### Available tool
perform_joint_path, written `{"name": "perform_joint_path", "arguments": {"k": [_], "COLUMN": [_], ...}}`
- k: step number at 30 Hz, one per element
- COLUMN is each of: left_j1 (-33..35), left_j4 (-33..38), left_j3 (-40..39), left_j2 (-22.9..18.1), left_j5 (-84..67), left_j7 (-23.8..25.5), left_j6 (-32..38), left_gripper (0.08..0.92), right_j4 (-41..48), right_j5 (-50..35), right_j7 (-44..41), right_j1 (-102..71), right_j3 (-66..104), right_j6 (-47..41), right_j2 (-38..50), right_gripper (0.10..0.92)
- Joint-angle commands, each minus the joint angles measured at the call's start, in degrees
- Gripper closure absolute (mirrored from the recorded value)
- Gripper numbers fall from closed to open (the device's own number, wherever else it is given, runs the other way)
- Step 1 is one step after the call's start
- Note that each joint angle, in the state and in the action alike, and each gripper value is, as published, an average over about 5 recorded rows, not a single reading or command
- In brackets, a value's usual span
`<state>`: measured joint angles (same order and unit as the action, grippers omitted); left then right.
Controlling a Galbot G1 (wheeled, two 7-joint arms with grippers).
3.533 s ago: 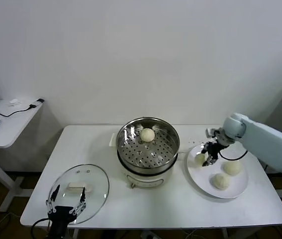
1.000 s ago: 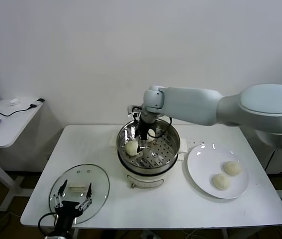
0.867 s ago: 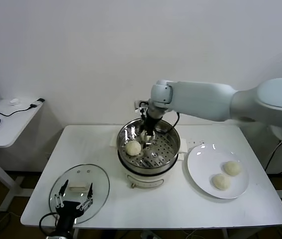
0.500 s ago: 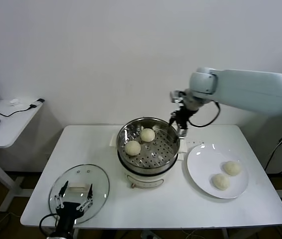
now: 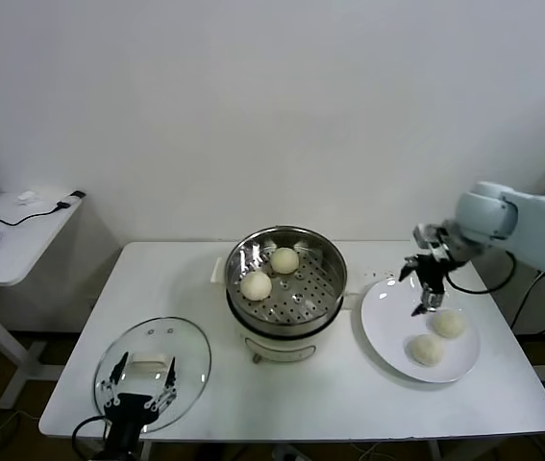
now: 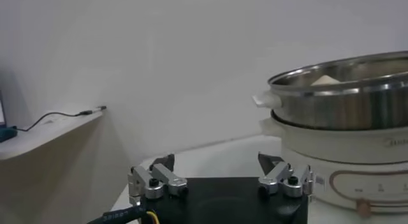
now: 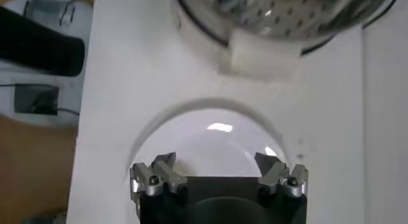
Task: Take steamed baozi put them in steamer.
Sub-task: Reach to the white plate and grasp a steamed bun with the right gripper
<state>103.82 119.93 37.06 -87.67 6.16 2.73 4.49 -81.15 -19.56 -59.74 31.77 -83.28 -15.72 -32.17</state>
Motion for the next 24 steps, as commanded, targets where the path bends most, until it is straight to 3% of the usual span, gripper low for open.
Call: {"name": "perform_joint_path", "arguments": {"k": [1, 24], "left_j1": [0.0, -0.1], "left_j4": [-0.4, -2.2], "left_j3": [0.1, 0.5], "left_j2": [-0.5, -0.8], "left_j5": [0.9, 1.9], "left_j7": [-0.1, -0.3], "left_j6": [-0.1, 0.5], "left_gripper": [0.177, 0.177], "right_j4": [2.9, 11.8], "right_j5": [12.1, 14.8], "right_j7": [-0.5, 0.4], "right_j1": [-20.2, -29.5], "right_j3": [14.3, 22.1], "right_j6": [1.3, 2.3], "right_j2": [5.9, -2.2], "right_gripper": [0.203, 0.203]}}
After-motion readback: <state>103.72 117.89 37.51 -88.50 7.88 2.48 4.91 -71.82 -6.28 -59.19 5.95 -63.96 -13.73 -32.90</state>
